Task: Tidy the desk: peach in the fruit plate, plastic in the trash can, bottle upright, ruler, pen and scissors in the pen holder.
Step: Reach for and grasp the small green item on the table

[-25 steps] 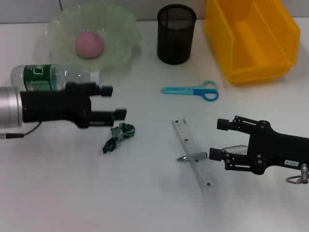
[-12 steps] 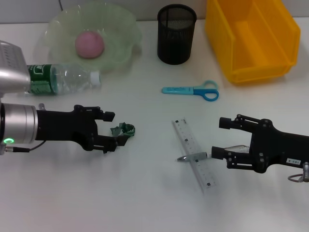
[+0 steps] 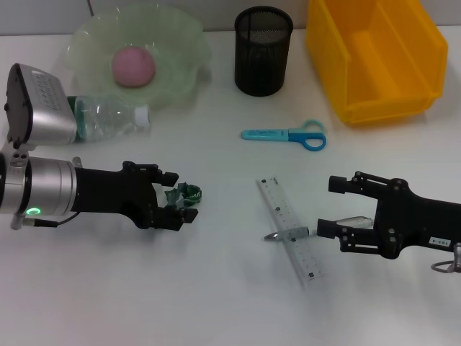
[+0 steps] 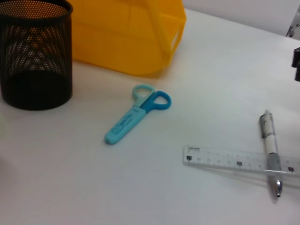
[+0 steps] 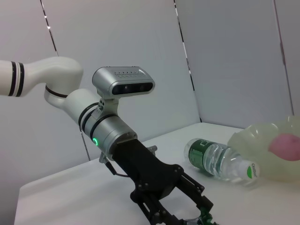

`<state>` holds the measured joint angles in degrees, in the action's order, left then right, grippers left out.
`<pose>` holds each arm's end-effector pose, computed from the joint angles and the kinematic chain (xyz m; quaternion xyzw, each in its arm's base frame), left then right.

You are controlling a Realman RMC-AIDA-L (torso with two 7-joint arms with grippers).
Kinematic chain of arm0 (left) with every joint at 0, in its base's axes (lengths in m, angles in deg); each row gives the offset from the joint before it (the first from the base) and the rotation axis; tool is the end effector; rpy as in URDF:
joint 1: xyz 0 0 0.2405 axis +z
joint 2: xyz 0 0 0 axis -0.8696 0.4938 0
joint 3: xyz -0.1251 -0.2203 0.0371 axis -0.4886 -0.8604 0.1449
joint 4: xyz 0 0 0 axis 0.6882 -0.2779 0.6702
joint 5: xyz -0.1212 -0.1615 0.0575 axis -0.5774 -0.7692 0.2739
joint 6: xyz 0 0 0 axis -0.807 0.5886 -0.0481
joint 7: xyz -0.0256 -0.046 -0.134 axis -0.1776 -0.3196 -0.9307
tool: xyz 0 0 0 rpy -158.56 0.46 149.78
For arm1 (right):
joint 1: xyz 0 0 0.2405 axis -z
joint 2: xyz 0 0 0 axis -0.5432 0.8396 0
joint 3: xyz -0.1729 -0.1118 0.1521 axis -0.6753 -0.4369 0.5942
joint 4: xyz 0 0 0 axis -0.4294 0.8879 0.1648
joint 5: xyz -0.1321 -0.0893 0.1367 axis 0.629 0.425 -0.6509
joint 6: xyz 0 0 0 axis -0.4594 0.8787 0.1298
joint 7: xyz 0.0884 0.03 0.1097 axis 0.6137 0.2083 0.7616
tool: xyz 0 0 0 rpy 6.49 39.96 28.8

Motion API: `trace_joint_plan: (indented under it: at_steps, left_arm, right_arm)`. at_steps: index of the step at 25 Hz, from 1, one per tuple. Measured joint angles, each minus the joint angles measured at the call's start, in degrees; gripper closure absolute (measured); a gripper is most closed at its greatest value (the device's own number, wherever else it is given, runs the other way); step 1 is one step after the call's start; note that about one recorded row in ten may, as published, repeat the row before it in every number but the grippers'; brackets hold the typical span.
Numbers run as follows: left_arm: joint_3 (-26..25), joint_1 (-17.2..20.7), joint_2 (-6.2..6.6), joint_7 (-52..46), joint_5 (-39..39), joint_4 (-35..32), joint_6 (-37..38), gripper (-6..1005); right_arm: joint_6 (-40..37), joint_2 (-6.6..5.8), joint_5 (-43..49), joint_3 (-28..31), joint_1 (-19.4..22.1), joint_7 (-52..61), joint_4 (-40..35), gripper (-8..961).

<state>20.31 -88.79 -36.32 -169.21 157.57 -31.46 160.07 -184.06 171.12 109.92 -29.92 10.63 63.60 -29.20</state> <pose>-0.2725 0.3316 -0.0358 -0.9722 -0.1934 -0.0748 0.1084 0.2962 0.2638 -0.0203 -0.9269 0.1794 0.3074 0.1189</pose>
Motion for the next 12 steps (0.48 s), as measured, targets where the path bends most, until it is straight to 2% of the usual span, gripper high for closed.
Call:
trace_joint_plan:
  at_steps: [8, 12]
  left_arm:
    - [0.3, -0.7, -0.36, 0.0, 2.3, 0.1, -1.0, 220]
    - [0.3, -1.0, -0.39, 0.0, 2.8, 0.1, -1.6, 298]
  right_arm:
    - [-0.1, 0.08, 0.0, 0.0, 0.0, 0.1, 0.0, 139]
    - [-0.4, 0.11, 0.0, 0.0, 0.0, 0.1, 0.0, 139]
